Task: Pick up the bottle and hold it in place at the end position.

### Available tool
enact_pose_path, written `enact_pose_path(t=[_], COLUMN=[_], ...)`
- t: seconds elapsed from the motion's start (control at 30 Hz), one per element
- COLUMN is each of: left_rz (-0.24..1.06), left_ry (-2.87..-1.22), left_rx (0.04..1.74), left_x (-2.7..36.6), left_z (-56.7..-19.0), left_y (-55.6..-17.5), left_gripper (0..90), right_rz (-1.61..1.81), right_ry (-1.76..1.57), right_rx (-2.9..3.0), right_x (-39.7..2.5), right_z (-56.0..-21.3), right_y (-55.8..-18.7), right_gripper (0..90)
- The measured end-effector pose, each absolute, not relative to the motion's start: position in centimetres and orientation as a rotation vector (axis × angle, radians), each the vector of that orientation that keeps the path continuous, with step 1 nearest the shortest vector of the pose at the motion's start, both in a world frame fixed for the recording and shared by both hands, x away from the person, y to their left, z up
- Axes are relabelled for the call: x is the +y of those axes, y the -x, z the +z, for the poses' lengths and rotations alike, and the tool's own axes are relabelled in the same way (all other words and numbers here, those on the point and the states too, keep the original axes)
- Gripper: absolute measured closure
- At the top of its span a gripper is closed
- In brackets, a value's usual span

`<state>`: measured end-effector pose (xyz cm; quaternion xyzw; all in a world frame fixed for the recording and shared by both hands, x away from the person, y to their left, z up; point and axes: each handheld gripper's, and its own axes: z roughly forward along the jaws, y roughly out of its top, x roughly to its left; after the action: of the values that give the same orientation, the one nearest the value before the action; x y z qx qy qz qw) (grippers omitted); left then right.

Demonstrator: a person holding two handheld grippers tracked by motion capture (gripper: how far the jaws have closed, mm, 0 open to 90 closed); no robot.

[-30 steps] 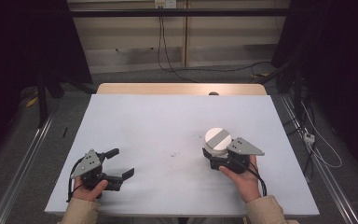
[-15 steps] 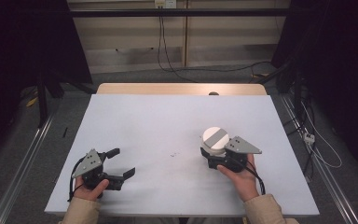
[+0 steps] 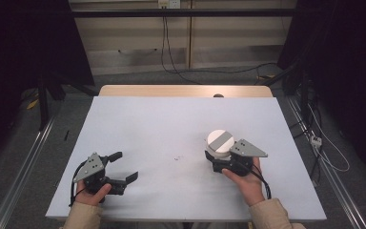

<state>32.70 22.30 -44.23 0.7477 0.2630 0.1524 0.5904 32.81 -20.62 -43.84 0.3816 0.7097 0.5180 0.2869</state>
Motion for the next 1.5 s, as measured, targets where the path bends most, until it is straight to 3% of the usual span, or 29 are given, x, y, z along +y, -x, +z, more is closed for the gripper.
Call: enact_pose_path(t=[1.5], left_rz=[0.373], left_ry=[-1.738], left_rx=[0.607], left_x=[22.4], left_z=[-44.4], left_y=[-32.6], left_gripper=[4.3], right_rz=[1.426], right_ry=[-1.027], right_rx=[1.886], right_x=[-18.9], right_z=[-43.1], right_y=[-35.1], right_gripper=[18.5])
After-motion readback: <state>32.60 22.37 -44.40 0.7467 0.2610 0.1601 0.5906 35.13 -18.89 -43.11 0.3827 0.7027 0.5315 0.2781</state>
